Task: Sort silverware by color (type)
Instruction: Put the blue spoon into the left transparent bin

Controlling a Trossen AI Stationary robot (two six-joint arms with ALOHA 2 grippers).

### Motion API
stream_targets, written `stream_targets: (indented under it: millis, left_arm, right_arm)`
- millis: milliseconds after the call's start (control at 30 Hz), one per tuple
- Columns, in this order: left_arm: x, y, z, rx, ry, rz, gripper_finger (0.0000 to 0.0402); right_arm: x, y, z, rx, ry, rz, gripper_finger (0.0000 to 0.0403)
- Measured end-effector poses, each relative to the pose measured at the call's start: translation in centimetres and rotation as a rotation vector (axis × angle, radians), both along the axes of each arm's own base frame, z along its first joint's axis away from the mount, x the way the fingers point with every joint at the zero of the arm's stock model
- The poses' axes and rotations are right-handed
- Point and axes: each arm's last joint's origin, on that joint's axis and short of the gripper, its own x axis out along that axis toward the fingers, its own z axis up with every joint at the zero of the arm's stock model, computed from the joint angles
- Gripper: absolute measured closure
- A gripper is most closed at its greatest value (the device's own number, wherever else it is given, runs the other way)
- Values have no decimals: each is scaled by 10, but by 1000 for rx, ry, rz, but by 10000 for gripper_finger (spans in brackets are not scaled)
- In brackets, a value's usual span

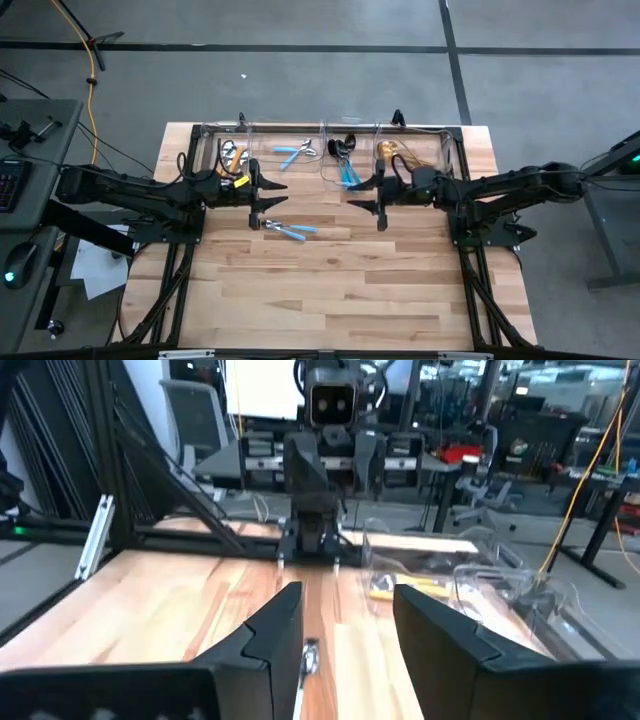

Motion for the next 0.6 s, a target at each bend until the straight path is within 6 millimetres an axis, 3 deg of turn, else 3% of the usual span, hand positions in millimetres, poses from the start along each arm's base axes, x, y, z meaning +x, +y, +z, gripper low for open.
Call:
stream_targets:
  millis: [600]
  left_arm:
    - [0,0,1,-6,-6,3,280]
  right_arm:
    - [0,0,-1,23,5,0,261]
